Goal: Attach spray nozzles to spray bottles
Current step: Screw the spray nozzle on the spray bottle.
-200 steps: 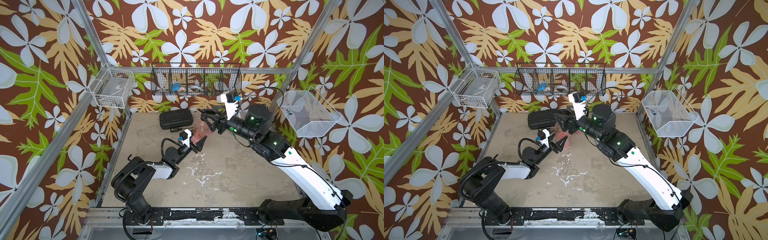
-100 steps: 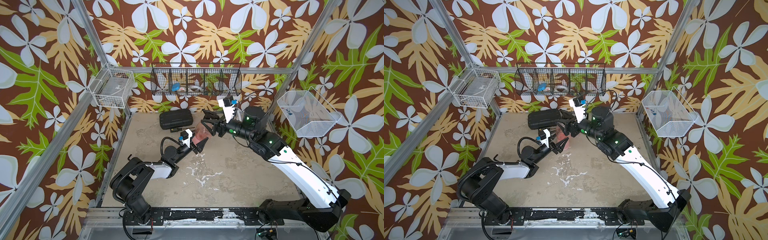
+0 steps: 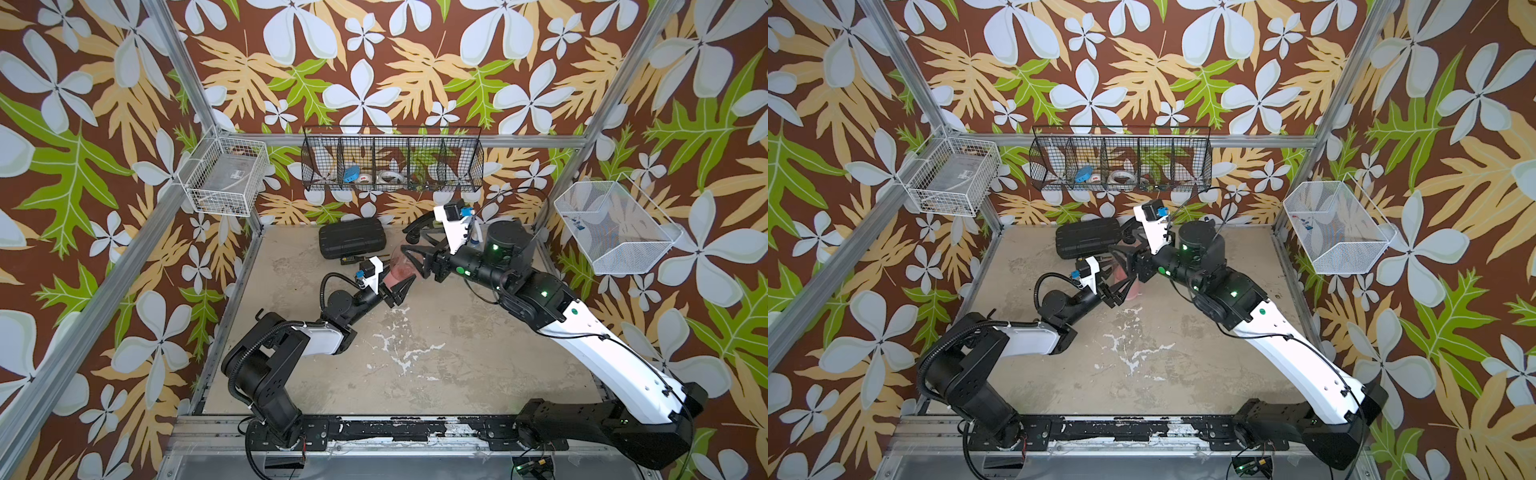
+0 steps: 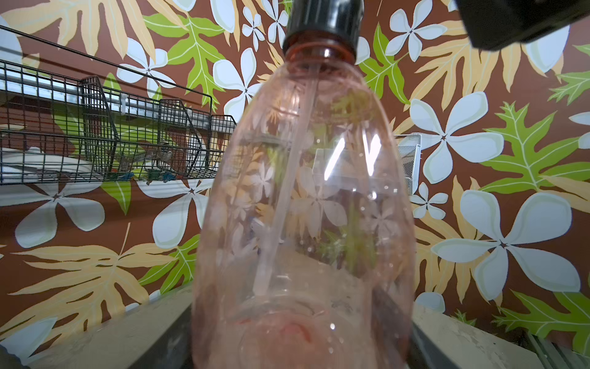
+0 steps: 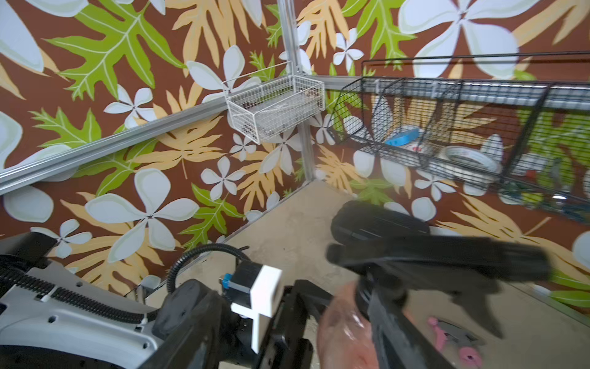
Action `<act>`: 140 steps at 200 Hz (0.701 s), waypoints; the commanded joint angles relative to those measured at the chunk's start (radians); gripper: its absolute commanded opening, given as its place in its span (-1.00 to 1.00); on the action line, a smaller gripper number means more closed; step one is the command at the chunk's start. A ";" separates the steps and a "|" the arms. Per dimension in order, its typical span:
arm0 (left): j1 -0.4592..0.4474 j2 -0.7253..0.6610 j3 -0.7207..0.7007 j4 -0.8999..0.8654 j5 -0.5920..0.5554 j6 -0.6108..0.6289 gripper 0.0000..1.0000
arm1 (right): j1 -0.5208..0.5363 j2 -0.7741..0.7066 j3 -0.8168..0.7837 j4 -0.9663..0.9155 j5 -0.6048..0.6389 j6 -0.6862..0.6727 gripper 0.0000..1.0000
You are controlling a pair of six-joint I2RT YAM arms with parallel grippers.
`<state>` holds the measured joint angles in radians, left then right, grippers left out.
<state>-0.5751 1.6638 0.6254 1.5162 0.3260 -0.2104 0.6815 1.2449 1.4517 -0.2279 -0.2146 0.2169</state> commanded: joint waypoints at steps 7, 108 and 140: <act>0.026 0.013 -0.018 0.174 0.057 -0.121 0.16 | -0.081 -0.044 -0.057 0.062 -0.093 0.029 0.21; 0.031 0.005 -0.026 0.206 0.089 -0.169 0.12 | -0.105 0.050 -0.088 0.147 -0.234 0.042 -0.54; 0.031 0.004 -0.024 0.204 0.080 -0.177 0.08 | -0.103 0.092 -0.059 0.159 -0.239 0.052 -0.31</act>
<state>-0.5453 1.6718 0.5991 1.5864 0.4011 -0.3649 0.5770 1.3178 1.3735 -0.1196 -0.4309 0.2581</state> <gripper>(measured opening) 0.732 0.323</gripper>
